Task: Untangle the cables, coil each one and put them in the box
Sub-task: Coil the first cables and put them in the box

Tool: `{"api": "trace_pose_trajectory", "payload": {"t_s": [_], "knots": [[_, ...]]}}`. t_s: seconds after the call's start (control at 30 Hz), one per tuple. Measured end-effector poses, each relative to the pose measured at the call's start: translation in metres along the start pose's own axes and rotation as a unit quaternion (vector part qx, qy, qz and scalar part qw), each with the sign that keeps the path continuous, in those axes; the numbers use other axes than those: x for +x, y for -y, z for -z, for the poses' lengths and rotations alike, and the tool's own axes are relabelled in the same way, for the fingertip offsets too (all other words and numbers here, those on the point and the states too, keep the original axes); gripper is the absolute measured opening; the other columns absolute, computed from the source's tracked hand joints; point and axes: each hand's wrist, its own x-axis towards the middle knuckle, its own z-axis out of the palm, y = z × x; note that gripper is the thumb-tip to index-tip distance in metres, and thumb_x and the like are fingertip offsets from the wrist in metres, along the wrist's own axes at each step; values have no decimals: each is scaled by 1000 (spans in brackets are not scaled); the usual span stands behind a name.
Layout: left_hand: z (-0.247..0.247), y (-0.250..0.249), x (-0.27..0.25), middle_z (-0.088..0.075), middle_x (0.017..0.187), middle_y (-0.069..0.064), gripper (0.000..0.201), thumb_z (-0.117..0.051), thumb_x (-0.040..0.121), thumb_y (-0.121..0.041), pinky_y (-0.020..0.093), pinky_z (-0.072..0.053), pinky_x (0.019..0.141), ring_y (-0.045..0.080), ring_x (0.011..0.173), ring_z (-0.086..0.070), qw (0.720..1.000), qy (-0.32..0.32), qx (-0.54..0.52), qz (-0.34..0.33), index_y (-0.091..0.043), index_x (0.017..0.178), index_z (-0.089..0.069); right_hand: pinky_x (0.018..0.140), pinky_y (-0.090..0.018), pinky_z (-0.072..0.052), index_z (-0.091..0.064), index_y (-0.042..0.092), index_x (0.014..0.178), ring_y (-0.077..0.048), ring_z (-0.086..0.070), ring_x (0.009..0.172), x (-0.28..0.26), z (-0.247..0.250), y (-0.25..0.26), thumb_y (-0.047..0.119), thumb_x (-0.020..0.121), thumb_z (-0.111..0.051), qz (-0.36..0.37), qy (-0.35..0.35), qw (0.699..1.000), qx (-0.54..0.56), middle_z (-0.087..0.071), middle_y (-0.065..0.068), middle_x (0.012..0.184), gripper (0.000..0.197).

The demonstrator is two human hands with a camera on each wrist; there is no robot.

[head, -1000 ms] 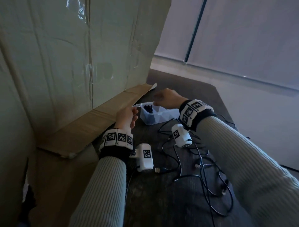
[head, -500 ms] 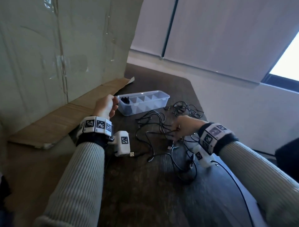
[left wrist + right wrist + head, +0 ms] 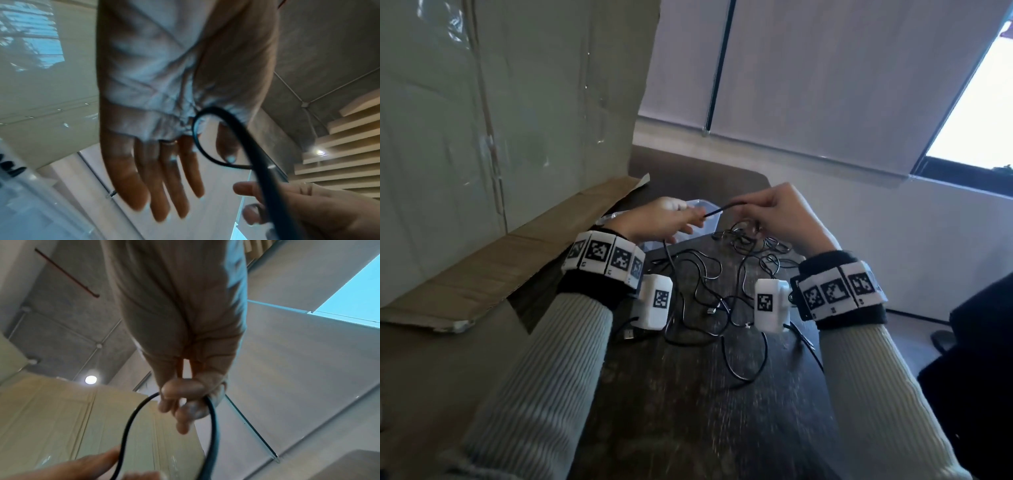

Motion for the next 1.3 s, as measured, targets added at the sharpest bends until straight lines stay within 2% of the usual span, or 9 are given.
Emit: {"api": "trace_pose_trajectory", "payload": {"t_s": [0.07, 0.23, 0.5, 0.77, 0.9, 1.03, 1.1, 1.2, 1.3], "knots": [[-2, -9, 3, -66, 114, -1, 39, -35, 101, -40, 28, -45, 83, 13, 106, -62, 998, 45, -31, -16, -13, 116, -59, 51, -19, -54, -72, 6, 106, -8, -58, 46, -7, 3, 3, 6, 90, -65, -30, -36, 994, 95, -72, -12, 79, 18], [7, -11, 9, -63, 70, -7, 18, -46, 98, -20, 19, -49, 64, 8, 68, -68, 990, 73, -99, -76, -16, 97, -64, 67, -20, -59, -71, 4, 108, -10, -68, 59, -22, 32, 4, 1, 84, -69, -24, -6, 991, 134, -75, -4, 75, 24], [24, -3, 6, -62, 67, -7, 26, -53, 88, -28, 20, -53, 73, 7, 70, -64, 988, 110, -82, -68, -8, 98, -66, 72, -16, -55, -70, 13, 83, -6, -68, 64, -31, 72, -5, 2, 83, -69, 17, -129, 979, 155, -72, 6, 63, 12], [13, 5, 11, -60, 63, -9, 21, -50, 88, -29, 22, -49, 71, 7, 73, -66, 962, 266, 61, 10, -13, 93, -63, 88, -36, -58, -55, 0, 83, -15, -66, 62, -20, 78, 4, 5, 97, -53, 49, -331, 862, 380, -52, -8, 71, 15], [35, 0, 7, -61, 63, -9, 21, -53, 90, -34, 21, -48, 65, 8, 67, -63, 997, 66, 5, -36, -21, 89, -69, 90, -38, -57, -55, 1, 85, -18, -70, 71, -24, 81, 1, 8, 99, -51, -1, -315, 885, 342, -60, -12, 82, 16], [36, -19, 5, -68, 67, -6, 19, -55, 96, -24, 17, -46, 55, 8, 60, -62, 973, -169, -13, -157, -22, 88, -72, 90, -40, -56, -62, 10, 87, -27, -65, 100, -20, 68, -3, 9, 98, -49, -90, -208, 961, 160, -68, -16, 105, 17], [29, -28, 5, -69, 65, -8, 15, -59, 94, -24, 16, -47, 56, 11, 57, -62, 958, -211, 38, -192, -23, 87, -73, 82, -37, -53, -64, 12, 104, -23, -58, 107, -20, 62, -1, 8, 97, -45, -107, -149, 982, 49, -65, -10, 117, 21], [17, -35, 6, -70, 65, -12, 16, -61, 91, -31, 24, -54, 61, 11, 56, -64, 938, -230, 157, -206, -26, 84, -75, 80, -30, -38, -59, 21, 115, -17, -49, 94, -20, 57, 8, 12, 98, -40, -60, -141, 988, -8, -61, 3, 99, 27], [5, -39, 6, -68, 61, -16, 24, -61, 89, -42, 25, -48, 54, 7, 53, -61, 913, -256, 252, -196, -30, 73, -73, 99, -31, -35, -45, 27, 139, -16, -45, 116, -22, 54, 19, 33, 102, -37, -17, -149, 987, -52, -53, 6, 123, 39]]}}
